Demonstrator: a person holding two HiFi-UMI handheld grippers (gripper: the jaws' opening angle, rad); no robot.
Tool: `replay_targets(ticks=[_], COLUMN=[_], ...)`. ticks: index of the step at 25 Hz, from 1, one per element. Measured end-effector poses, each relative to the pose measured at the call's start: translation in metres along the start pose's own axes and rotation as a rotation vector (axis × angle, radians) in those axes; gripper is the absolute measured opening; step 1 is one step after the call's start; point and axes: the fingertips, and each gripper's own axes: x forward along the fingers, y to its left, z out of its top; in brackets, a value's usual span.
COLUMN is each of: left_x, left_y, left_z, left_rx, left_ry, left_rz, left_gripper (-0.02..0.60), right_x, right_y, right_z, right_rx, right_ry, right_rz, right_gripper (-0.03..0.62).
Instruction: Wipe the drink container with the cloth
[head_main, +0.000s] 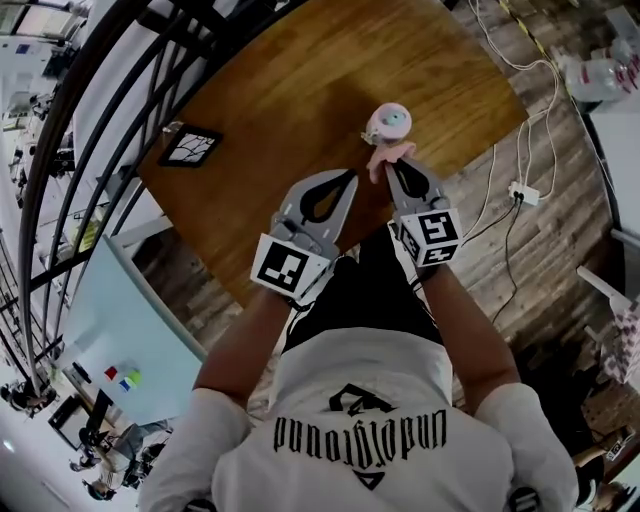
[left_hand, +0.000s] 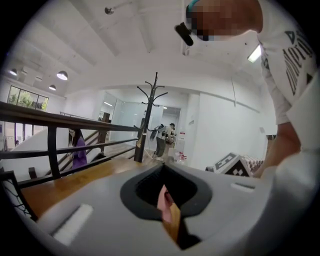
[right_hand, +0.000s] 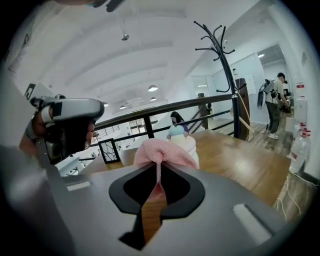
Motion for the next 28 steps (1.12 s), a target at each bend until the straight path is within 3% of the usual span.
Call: replay_targets(ticks=[5,21,24,28], left_x=[0.013,0.023,0.022,0.021], left_y=[0.019,0.031,0.03,0.028], left_z=[-0.016,-0.044,-0.041,-0.038], left_rx=[-0.027,-0.057,-0.051,-0.039], left_ry=[-0.038,0.01,0.005,0.0], left_rz=[0.026,0.057,0.057,0.048], left_gripper=[0.049,0.049,0.049,0.049], right_x=[0.029,0.065,0.063,0.044], right_y=[-0.005,-0.034,-0.035,-0.035], right_z=[-0.018,-0.1,-0.096,-0.06], right_rx=[0.007,0.081,0.077,0.045], right_ry=[0.028,0.216,0.2,0.113], right_rz=[-0.001,-0.036,-0.039,-0.042], right_gripper=[0.026,0.026,0.026,0.026])
